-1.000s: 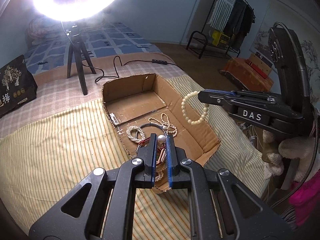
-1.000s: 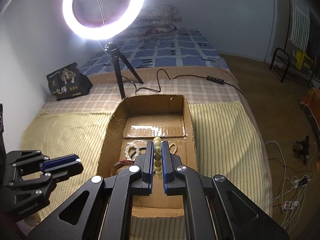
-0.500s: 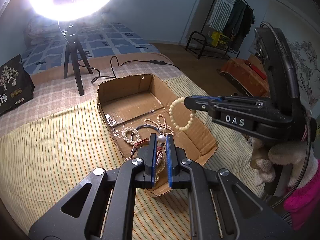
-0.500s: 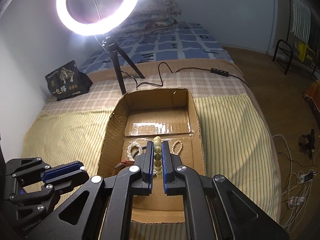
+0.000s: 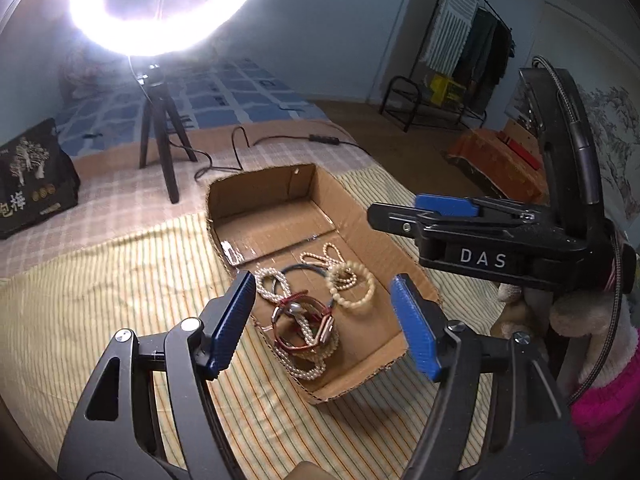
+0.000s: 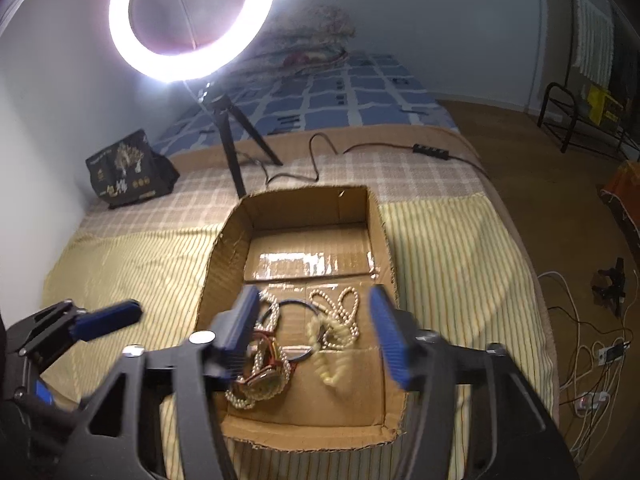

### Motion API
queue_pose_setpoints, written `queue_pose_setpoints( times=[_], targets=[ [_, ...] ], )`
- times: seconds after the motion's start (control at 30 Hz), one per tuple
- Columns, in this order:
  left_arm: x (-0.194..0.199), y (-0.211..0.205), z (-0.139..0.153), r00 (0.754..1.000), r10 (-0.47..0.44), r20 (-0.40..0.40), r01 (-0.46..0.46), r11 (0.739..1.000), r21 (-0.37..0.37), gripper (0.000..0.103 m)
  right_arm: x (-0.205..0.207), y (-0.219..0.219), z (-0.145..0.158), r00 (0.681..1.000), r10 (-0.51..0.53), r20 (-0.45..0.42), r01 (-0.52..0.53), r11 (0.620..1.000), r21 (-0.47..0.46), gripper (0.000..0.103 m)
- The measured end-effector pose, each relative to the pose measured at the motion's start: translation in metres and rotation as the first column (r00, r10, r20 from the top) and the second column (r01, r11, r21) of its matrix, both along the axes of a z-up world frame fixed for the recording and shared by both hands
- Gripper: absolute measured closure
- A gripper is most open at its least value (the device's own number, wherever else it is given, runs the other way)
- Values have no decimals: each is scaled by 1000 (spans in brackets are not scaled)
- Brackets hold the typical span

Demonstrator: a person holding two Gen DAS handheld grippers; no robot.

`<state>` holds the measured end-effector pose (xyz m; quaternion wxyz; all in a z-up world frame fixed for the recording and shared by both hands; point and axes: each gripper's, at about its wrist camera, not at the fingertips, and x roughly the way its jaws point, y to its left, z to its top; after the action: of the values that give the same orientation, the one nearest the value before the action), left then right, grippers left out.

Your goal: Organize jewelry

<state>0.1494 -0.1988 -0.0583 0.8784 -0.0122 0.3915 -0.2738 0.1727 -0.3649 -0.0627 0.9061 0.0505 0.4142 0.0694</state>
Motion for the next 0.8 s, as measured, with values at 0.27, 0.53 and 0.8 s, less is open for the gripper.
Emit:
queue_pose_setpoints(
  times=[0.27,0.53,0.8],
  targets=[
    [1,2,0,1000,16,-9,-16,1000,19,30,-1,-3,6,999,-51,16,52,998,-23,31],
    [-2,7,5,999,33,-2,-33,999,17,30,-4,0,11,999,-50,22,50,998,-27,31],
    [-6,16,15,998,59,19,-59,998,8,29,-12,5,20,998,-53,42,54,998,-35,31]
  ],
)
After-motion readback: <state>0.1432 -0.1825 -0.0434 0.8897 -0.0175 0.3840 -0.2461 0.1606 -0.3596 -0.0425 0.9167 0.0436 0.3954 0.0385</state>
